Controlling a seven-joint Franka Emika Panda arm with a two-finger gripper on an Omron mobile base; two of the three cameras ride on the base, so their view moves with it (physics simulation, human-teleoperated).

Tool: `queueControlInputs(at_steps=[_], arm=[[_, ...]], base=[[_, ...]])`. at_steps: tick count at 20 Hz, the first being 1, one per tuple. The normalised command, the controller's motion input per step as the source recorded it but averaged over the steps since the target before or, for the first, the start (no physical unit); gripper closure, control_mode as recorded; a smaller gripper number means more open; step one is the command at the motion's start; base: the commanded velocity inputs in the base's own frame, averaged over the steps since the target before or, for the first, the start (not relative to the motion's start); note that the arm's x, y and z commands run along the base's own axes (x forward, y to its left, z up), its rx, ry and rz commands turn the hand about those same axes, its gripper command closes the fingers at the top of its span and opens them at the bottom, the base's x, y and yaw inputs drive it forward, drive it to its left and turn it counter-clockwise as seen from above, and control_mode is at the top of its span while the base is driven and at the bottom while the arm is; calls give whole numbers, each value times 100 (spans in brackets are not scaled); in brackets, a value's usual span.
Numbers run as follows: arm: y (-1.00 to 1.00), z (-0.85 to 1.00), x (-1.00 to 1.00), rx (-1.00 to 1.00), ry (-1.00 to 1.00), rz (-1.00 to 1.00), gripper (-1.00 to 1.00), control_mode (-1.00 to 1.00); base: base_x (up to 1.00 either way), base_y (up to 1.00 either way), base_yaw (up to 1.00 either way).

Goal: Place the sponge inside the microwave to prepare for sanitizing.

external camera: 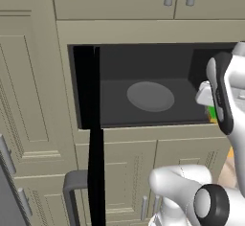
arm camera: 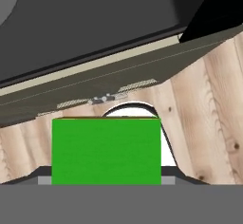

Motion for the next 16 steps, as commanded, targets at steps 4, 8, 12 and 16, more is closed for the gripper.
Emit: queueControlInputs(at_steps=[4,8,12,16], arm=[[8,23,-6,0,-12,1,100,-100],[14,15,-7,1,-7,8,100,-100],[29,18,1,0,-1,1,100,-100],[33,23,1,-3,-5,0,100,-100]], base=[[0,0,0],[0,0,0],[0,0,0],[0,0,0]])
